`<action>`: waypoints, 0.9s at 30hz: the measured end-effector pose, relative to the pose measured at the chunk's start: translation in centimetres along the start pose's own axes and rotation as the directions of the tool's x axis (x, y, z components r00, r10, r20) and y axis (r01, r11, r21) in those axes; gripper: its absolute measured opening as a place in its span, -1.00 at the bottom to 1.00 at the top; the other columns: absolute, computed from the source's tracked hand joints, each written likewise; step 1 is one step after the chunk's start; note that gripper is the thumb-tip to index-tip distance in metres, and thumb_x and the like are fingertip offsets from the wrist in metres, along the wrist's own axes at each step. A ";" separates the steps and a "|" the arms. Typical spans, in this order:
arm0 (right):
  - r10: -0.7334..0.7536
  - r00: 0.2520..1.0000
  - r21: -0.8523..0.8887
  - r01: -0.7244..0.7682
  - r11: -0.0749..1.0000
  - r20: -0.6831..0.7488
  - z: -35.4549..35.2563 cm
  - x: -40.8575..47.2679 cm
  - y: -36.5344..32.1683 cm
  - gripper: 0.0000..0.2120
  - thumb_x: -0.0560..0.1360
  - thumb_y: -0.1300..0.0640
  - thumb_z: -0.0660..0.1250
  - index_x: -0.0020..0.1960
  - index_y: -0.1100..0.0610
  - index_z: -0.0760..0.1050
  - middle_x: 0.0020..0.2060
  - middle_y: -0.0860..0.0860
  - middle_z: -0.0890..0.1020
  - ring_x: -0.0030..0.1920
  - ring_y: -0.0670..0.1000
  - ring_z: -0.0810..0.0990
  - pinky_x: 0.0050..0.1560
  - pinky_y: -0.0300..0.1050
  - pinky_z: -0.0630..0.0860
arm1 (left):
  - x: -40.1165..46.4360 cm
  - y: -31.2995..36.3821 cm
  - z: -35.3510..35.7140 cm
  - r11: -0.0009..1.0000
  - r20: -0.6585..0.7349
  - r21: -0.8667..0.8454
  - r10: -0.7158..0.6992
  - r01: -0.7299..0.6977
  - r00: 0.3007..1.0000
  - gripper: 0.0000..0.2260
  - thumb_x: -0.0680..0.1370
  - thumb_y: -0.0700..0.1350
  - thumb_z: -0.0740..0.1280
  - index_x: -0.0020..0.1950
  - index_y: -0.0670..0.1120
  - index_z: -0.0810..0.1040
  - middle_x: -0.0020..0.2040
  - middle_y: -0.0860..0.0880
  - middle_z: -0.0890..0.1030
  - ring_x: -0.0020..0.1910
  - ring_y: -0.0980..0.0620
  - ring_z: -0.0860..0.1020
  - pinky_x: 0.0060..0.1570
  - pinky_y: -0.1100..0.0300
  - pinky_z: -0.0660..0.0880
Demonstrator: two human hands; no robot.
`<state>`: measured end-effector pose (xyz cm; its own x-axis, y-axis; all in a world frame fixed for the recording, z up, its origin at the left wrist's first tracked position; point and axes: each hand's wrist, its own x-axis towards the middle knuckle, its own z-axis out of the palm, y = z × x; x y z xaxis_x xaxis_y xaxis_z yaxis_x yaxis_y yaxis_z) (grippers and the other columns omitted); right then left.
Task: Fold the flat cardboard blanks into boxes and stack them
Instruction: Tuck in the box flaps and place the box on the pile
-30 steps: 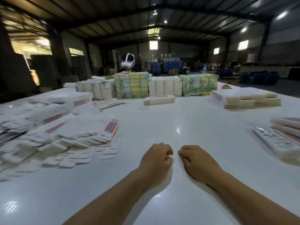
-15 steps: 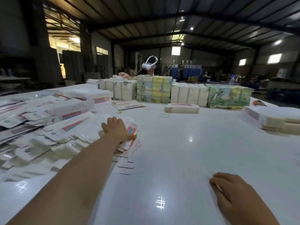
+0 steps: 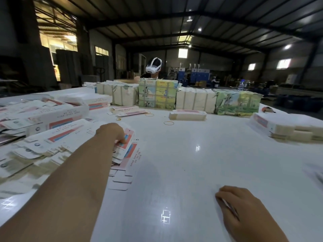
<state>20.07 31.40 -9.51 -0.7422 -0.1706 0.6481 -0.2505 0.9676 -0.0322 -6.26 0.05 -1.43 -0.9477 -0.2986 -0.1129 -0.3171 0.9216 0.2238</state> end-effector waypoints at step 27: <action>0.481 0.672 0.812 -0.558 -0.172 0.563 -3.8 0.2 -2.6 -0.82 0.56 0.10 0.27 0.09 0.18 0.51 -0.13 0.14 0.70 -0.11 0.17 0.69 -0.12 0.07 0.60 | -27.5 6.1 7.9 0.463 -0.123 -0.240 0.857 -0.853 0.500 -0.29 0.29 0.38 0.37 0.32 0.16 0.20 0.11 0.17 0.36 0.00 0.11 0.49 -0.06 0.20 0.58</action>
<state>22.98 29.59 -6.42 -0.9693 0.2458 -0.0084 -0.0479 -0.2223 -0.9738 18.20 15.81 -4.64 -0.7503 0.6103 0.2540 0.6526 0.6224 0.4321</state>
